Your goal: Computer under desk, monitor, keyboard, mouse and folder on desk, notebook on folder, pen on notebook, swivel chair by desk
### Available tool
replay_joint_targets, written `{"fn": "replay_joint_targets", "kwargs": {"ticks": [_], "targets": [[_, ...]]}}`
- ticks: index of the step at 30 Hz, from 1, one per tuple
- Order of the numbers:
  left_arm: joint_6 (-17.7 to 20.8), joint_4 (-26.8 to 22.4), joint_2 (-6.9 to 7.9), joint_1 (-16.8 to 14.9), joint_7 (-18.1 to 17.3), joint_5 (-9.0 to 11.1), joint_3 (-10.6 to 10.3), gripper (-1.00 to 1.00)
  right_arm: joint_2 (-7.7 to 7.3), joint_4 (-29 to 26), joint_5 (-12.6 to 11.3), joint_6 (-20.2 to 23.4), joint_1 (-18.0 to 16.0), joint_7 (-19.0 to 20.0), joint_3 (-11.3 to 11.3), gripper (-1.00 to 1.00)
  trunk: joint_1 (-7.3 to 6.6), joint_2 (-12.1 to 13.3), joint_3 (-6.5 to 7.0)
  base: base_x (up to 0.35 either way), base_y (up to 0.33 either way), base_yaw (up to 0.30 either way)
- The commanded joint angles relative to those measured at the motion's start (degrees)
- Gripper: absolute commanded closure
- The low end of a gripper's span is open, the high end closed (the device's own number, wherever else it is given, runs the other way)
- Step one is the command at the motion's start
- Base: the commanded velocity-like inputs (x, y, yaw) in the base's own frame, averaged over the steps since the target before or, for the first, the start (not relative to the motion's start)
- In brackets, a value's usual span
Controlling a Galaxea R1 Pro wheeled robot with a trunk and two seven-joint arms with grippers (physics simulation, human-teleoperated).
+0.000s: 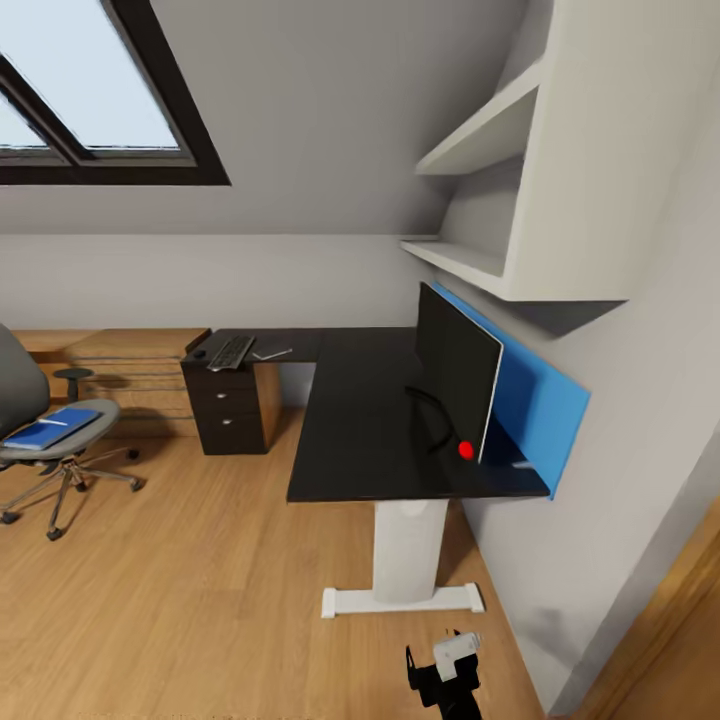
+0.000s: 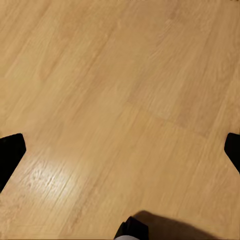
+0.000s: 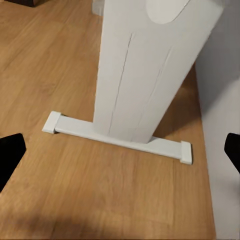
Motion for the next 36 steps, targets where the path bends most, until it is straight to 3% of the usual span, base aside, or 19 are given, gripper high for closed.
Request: {"fn": "replay_joint_targets", "kwargs": {"ticks": [1,10,18,28,32,36], "targets": [[-0.15,-0.05,0.03,0.02,0.17,0.6,-0.19,-1.0,0.03,0.07,-0.28,-0.12,-0.05,-0.3,0.5,-1.0,0.01,-0.04,-0.07,0.001,0.337,0.27],[-0.15,0.0,0.02,0.02,0.17,0.6,-0.19,-1.0,0.03,0.08,-0.18,-0.04,0.02,-0.27,0.58,-1.0,0.01,-0.04,-0.38,0.0,0.337,0.212],[-0.15,0.0,-0.05,0.02,0.17,0.6,-0.19,-1.0,-0.04,0.07,-0.19,0.1,0.71,2.64,0.59,-1.0,0.01,-0.04,-0.42,0.0,0.337,0.025],[-0.15,0.0,0.02,0.02,0.17,0.6,-0.24,-1.0,-0.11,1.89,-0.18,1.14,0.87,2.81,0.47,-1.0,0.01,-0.04,-0.43,0.0,0.337,0.001],[-0.27,0.0,0.11,0.02,0.22,0.6,-0.19,-1.0,-1.72,4.04,-0.1,4.0,0.91,3.09,0.35,-1.0,0.01,-0.04,-0.43,0.0,0.337,0.0],[-0.26,0.0,0.05,0.02,0.19,0.58,-0.21,-1.0,-3.67,4.61,-0.29,4.18,1.71,3.13,0.29,-1.0,0.01,-0.04,-0.43,0.014,0.296,0.0]]}}
